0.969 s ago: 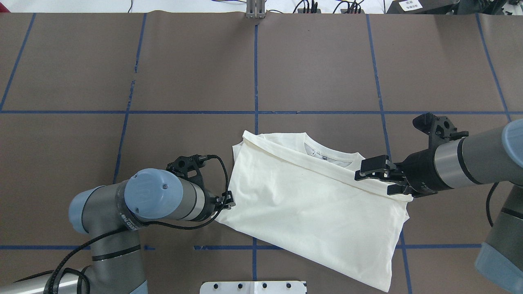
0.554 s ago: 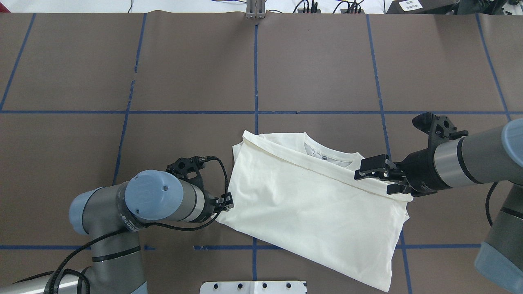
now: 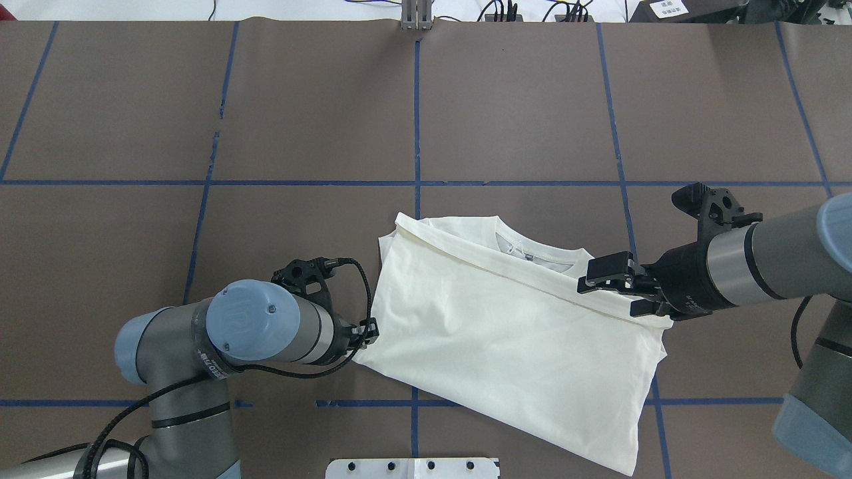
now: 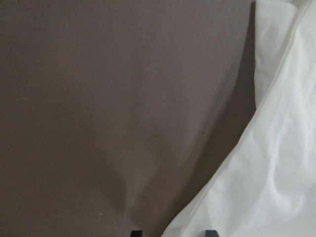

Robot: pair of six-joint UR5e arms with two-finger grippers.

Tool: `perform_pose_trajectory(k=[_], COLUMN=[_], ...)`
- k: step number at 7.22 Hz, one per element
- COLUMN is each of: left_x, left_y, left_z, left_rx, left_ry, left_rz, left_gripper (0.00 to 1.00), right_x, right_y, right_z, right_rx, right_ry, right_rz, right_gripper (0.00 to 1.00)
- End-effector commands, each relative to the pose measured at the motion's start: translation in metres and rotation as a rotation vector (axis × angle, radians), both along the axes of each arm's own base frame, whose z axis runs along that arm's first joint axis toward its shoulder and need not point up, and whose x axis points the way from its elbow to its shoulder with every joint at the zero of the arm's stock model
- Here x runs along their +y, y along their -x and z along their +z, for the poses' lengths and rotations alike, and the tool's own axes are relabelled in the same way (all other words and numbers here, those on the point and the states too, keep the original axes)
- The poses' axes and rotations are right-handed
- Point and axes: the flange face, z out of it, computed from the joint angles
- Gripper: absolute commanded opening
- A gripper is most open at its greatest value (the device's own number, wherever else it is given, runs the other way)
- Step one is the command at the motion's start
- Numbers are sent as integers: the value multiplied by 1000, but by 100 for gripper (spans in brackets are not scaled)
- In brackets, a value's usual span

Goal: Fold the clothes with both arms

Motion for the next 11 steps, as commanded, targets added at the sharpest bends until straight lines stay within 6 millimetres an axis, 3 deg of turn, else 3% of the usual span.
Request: perform_pose_trajectory(k=[1, 4, 5, 6, 8, 9, 11], left_x=[1, -4, -27, -59, -130, -165, -260], left_y=[-1, 4, 14, 30, 40, 41, 32], left_z=[-1, -5, -1, 3, 27, 27, 29], left_rx=[2, 6, -9, -29, -100, -111, -117], left_ry=[1, -2, -32, -90, -125, -142, -194], left_rz=[8, 0, -22, -40, -97, -126, -194], left_gripper=[0, 0, 0, 0, 0, 0, 0], right_x=[0, 0, -1, -1, -2, -2, -2], right_y=[0, 0, 0, 0, 0, -1, -2], right_z=[1, 1, 3, 5, 5, 7, 9], right_rx=[1, 3, 5, 10, 8, 12, 16], right_ry=[1, 2, 4, 8, 7, 9, 13], right_rz=[0, 0, 2, 1, 2, 4, 7], right_gripper=[100, 100, 100, 100, 100, 100, 100])
